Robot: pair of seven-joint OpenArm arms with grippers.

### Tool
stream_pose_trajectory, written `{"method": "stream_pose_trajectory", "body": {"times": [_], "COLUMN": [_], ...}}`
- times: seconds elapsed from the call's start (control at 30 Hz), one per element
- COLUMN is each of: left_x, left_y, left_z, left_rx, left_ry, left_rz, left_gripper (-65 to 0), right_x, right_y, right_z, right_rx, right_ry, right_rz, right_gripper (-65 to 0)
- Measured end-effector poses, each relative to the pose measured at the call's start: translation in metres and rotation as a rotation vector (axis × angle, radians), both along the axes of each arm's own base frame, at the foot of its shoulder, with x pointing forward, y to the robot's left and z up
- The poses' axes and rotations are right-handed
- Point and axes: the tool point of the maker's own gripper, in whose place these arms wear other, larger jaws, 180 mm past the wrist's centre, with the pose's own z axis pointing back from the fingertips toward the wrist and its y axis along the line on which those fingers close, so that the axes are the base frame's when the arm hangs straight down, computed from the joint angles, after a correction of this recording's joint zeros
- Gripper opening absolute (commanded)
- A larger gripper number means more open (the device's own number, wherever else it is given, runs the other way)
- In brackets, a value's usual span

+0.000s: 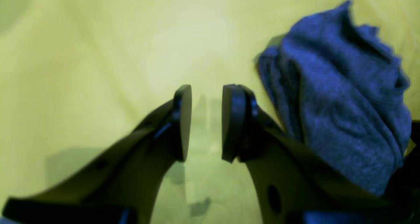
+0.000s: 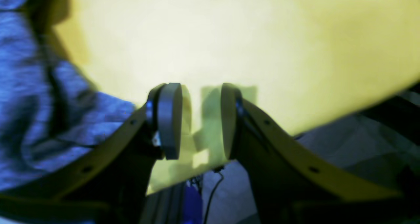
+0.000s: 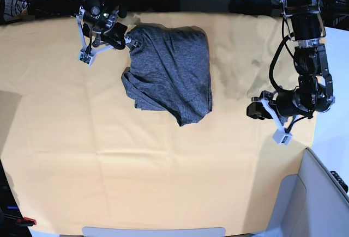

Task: Fold the T-shirt properly

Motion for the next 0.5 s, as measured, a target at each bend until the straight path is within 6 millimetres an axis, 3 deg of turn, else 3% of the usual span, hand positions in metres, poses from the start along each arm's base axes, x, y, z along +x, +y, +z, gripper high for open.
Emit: {"method": "stream_pose_trajectory", "body": {"times": [0.2, 0.5], "left_x": [-0.041, -0.077], "left_y": [0.021, 0.037], "left_z": [0.013, 0.027], "left_rx": [0.074, 0.138], "left_ry": [-0.031, -0.081], "left_rz": [0.035, 0.075], "left_gripper": [-49.6, -49.6], "right_x": [-0.017, -0.041], "right_y": [-0.008, -0.005], "right_z": [-0.006, -0.01], "right_rx": [-0.02, 0.023], "right_ry": [-0.013, -0.078], "right_rz": [0.024, 0.069], "right_gripper": [-45.7, -50.3]}}
